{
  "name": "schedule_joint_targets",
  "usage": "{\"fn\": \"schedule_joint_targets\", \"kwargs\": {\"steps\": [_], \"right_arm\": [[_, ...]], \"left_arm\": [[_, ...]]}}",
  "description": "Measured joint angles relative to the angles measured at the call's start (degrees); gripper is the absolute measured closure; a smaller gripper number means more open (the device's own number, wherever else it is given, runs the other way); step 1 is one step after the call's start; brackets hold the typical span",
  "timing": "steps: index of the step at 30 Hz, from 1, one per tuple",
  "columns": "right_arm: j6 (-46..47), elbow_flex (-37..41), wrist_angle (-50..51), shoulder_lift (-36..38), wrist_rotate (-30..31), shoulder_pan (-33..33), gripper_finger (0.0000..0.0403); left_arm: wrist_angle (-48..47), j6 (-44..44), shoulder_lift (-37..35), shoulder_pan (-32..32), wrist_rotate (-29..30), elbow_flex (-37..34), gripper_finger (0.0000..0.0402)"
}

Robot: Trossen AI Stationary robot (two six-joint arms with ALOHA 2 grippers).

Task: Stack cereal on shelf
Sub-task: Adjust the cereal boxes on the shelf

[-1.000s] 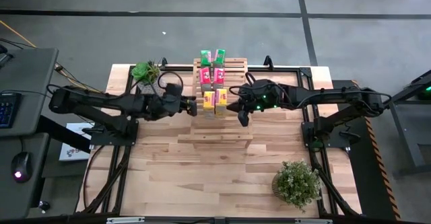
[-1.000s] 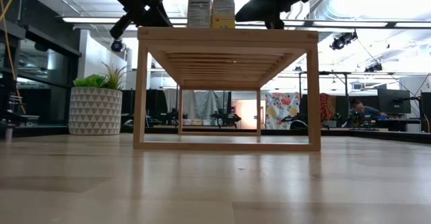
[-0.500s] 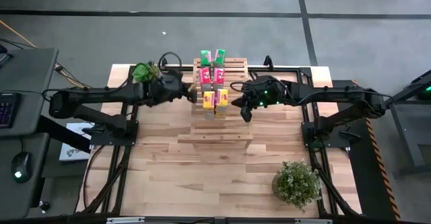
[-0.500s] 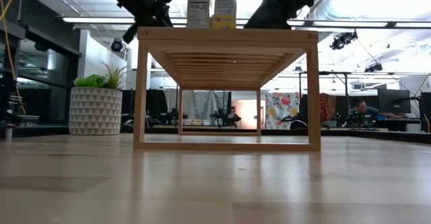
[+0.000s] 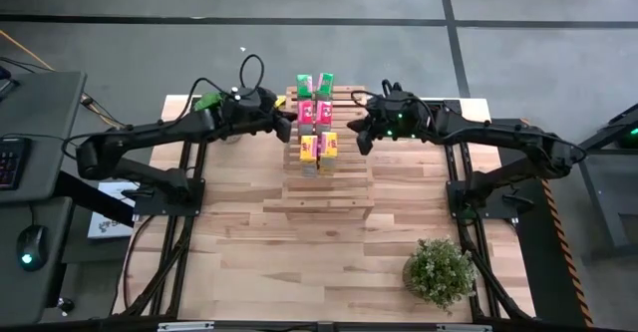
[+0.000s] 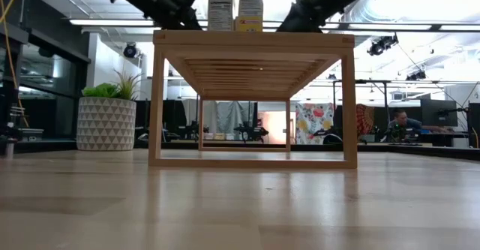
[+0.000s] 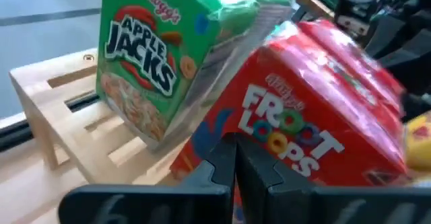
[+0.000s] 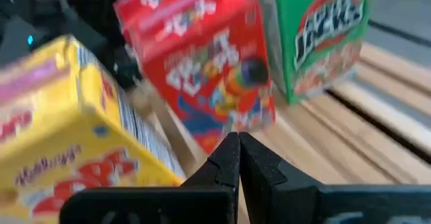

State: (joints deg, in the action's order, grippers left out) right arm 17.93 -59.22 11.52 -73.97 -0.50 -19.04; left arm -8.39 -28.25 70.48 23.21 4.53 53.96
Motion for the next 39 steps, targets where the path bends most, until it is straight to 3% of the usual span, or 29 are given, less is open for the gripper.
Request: {"fn": "schedule_joint_targets", "kwargs": {"steps": [18, 29, 39], "right_arm": [[1.6, 0.0, -5.5, -3.6, -5.2, -1.6, 0.0403], [1.2, 0.0, -5.4, -3.6, -6.0, -1.6, 0.0403], [1.3, 0.0, -5.4, -3.6, -6.3, -1.6, 0.0403]], "left_arm": [[0.6, -6.1, 2.3, -0.2, -0.8, 0.0, 0.0401], [0.6, -13.5, 2.3, -3.7, 6.4, -0.1, 0.0401], [0.5, -16.4, 2.3, -6.6, 7.9, -0.1, 0.0401]]}}
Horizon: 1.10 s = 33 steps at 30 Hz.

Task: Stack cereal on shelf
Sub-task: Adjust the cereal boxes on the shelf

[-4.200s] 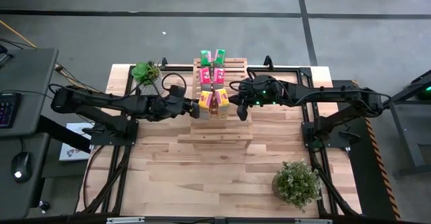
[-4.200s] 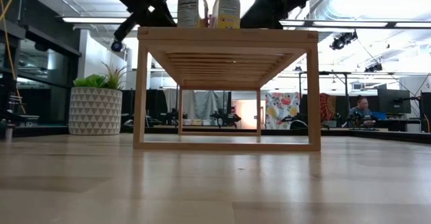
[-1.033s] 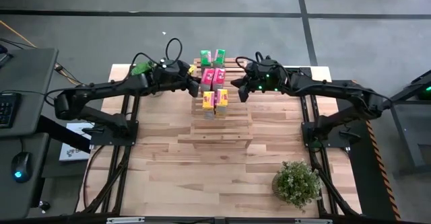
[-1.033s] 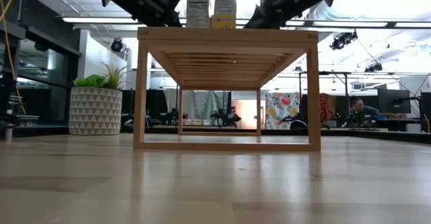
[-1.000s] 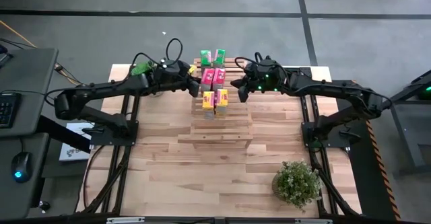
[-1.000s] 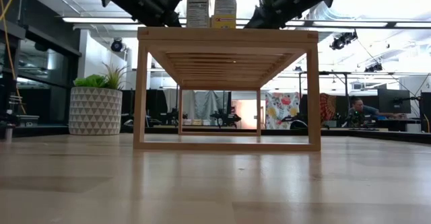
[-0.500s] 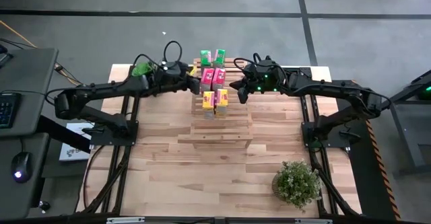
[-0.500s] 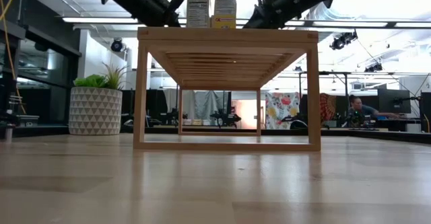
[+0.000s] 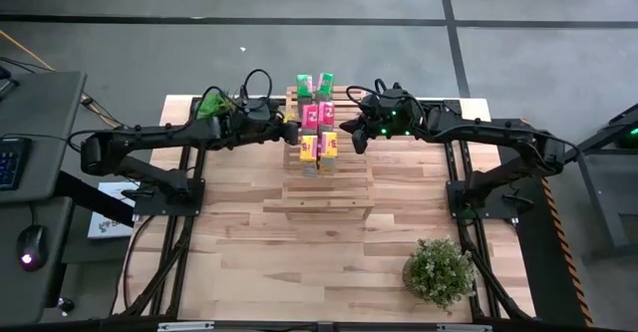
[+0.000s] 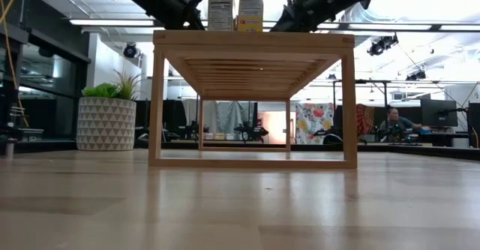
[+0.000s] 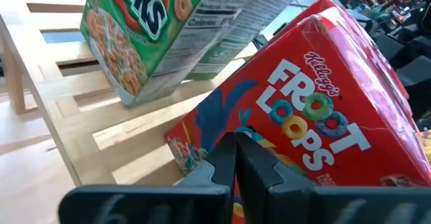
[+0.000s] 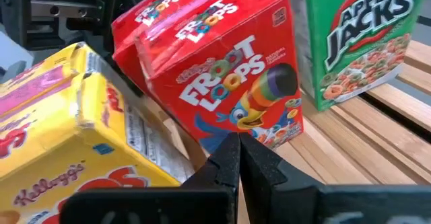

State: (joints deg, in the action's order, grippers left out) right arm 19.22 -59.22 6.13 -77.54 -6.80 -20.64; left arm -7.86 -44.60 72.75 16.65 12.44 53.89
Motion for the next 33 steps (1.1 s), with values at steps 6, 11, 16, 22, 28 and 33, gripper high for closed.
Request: {"fn": "schedule_joint_targets", "kwargs": {"steps": [6, 11, 16, 22, 28, 33], "right_arm": [[0.0, 0.0, 0.0, 0.0, -0.9, 0.0, 0.0403], [-0.2, 0.0, -0.1, 0.0, -2.8, 0.0, 0.0403], [-1.6, 0.0, 0.0, 0.0, -3.3, 0.0, 0.0403], [-1.5, 0.0, 0.0, 0.0, -2.4, -2.0, 0.0403], [-1.3, -2.7, -0.1, -0.3, -2.5, -5.7, 0.0403], [-0.4, -8.4, 2.1, -4.3, -4.4, -9.3, 0.0403]], "left_arm": [[-0.1, -1.3, -0.4, -0.7, 3.5, -0.1, 0.0401], [0.0, -1.3, -0.5, -0.7, 5.6, -0.1, 0.0402], [0.0, 1.2, -0.5, -0.3, 7.0, -0.1, 0.0401], [-1.9, 2.6, -2.9, 4.1, 7.1, -0.1, 0.0402], [-1.6, 6.2, -3.8, 13.2, 0.5, -0.1, 0.0401], [3.8, 9.1, -0.3, 19.9, -9.4, 0.0, 0.0402]]}}
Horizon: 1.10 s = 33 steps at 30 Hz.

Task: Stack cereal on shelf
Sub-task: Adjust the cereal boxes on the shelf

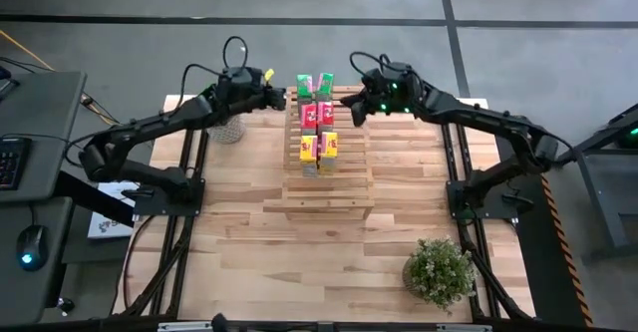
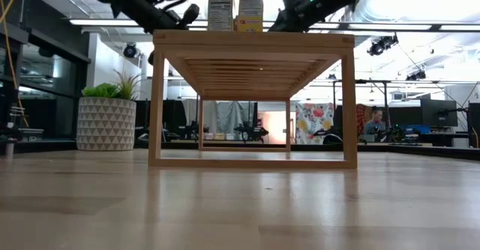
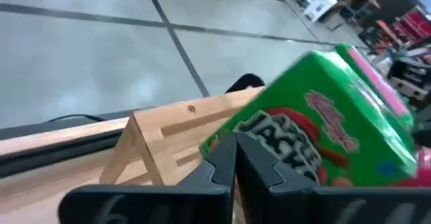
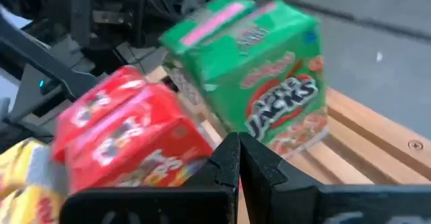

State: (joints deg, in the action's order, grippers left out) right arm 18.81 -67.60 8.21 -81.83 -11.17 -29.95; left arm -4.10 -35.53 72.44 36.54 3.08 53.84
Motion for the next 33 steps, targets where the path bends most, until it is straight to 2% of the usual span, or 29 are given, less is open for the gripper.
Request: {"fn": "schedule_joint_targets", "kwargs": {"steps": [4, 10, 23, 28, 33], "right_arm": [[0.4, -5.2, 4.0, -5.2, -4.5, -2.5, 0.0403], [-0.6, -10.3, 8.6, -9.3, -5.5, -3.7, 0.0403], [-2.8, -10.4, 10.5, -10.2, -2.5, -3.8, 0.0403], [-2.8, -10.4, 10.2, -10.5, -2.6, -3.8, 0.0403], [-3.7, -10.4, 9.9, -12.1, -5.3, -3.8, 0.0403]], "left_arm": [[0.6, 0.2, 2.7, 2.2, -2.6, 0.9, 0.0401], [1.5, 1.3, 4.3, 1.5, -3.0, 2.4, 0.0402], [8.0, 1.0, 8.1, -0.6, -4.2, 2.6, 0.0401], [8.4, 0.7, 8.6, -1.0, -3.5, 2.5, 0.0401], [8.2, 0.7, 8.4, -1.4, -1.2, 2.5, 0.0401]]}}
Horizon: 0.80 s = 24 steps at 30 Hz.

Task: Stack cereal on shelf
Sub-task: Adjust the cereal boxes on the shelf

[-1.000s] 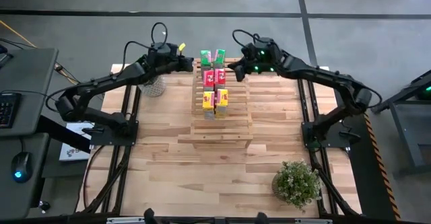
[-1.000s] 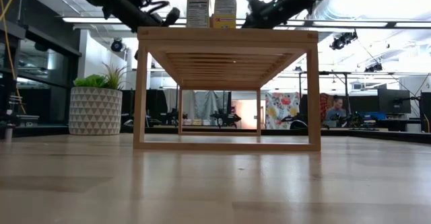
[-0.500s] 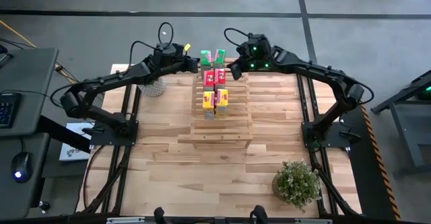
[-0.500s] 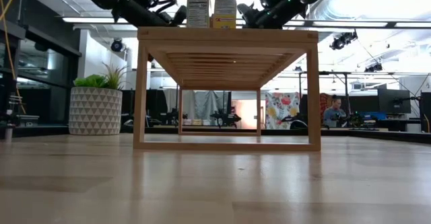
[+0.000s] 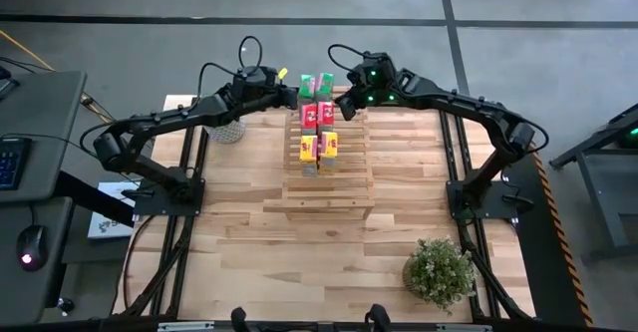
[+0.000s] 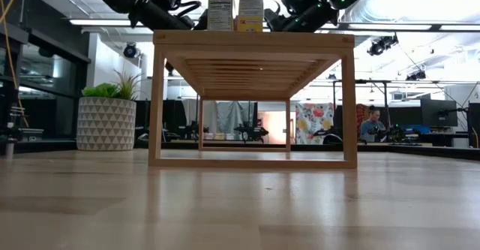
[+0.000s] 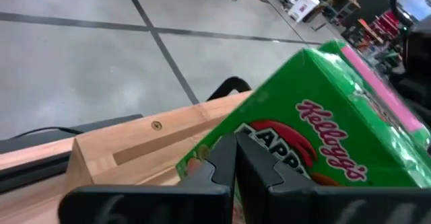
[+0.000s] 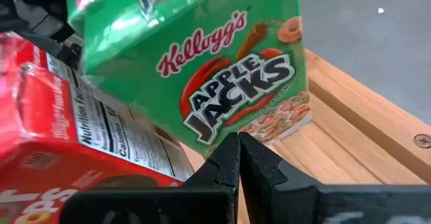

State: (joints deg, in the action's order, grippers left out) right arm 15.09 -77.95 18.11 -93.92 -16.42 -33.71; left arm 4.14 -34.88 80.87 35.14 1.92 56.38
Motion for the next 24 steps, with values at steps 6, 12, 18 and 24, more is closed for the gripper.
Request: {"fn": "schedule_joint_targets", "kwargs": {"steps": [6, 12, 18, 24], "right_arm": [[-0.4, 0.0, 0.0, -0.2, 0.0, 0.0, 0.0403], [-0.6, 0.0, 0.1, -0.2, 0.1, -0.2, 0.0403], [-0.6, 0.0, 0.1, -0.2, -0.2, -0.2, 0.0403], [-2.7, 0.0, 0.1, -0.2, -1.1, 0.0, 0.0403]], "left_arm": [[-0.5, -0.9, -0.1, -1.9, 4.3, 0.0, 0.0401], [-4.3, -0.9, -0.1, -3.9, 5.5, 0.0, 0.0401], [-5.4, -1.9, -0.1, -5.6, 7.9, 0.0, 0.0401], [-4.4, -4.1, -0.1, -7.2, 11.2, 0.0, 0.0402]]}}
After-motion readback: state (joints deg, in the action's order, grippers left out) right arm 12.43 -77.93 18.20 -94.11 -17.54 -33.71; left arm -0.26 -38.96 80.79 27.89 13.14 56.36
